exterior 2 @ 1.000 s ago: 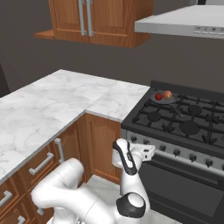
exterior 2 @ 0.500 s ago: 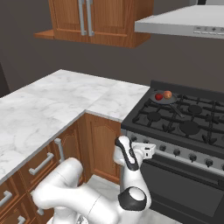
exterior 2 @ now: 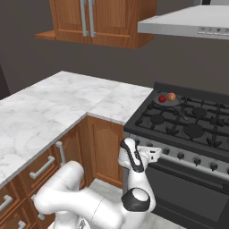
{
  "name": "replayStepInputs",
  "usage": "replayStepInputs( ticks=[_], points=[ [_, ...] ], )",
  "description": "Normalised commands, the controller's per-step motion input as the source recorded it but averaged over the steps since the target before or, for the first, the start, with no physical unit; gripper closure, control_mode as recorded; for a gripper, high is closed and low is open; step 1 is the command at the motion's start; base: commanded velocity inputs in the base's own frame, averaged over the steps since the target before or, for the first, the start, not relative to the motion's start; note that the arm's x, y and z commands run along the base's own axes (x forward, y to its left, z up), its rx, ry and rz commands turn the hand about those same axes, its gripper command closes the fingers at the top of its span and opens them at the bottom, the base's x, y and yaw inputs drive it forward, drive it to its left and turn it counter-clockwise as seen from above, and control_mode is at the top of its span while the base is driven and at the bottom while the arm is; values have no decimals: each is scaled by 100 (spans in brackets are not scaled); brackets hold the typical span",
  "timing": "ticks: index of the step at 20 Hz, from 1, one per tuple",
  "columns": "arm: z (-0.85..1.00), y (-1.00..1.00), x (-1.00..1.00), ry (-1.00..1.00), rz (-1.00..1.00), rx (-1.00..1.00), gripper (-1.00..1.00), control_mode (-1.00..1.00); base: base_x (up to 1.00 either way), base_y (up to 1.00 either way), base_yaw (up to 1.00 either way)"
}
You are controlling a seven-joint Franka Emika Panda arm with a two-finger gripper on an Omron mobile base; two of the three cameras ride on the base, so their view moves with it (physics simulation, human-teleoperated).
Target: Place the pan on the rear left burner on the stove. Then place the tomato and the onion in the pan and turn on the rear left burner.
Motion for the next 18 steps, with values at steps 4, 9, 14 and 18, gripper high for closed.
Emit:
replayStepInputs(
  ticks=[4,9,14,18],
  points=[
    [-25,-11,4,0,-1,0,-100,-100,0,0,0],
    [-22,-2,10,0,-1,0,-100,-100,0,0,0],
    [-17,0,18,0,-2,0,-100,-100,0,0,0],
    [-15,0,19,0,-2,0,-100,-100,0,0,0]
  ],
)
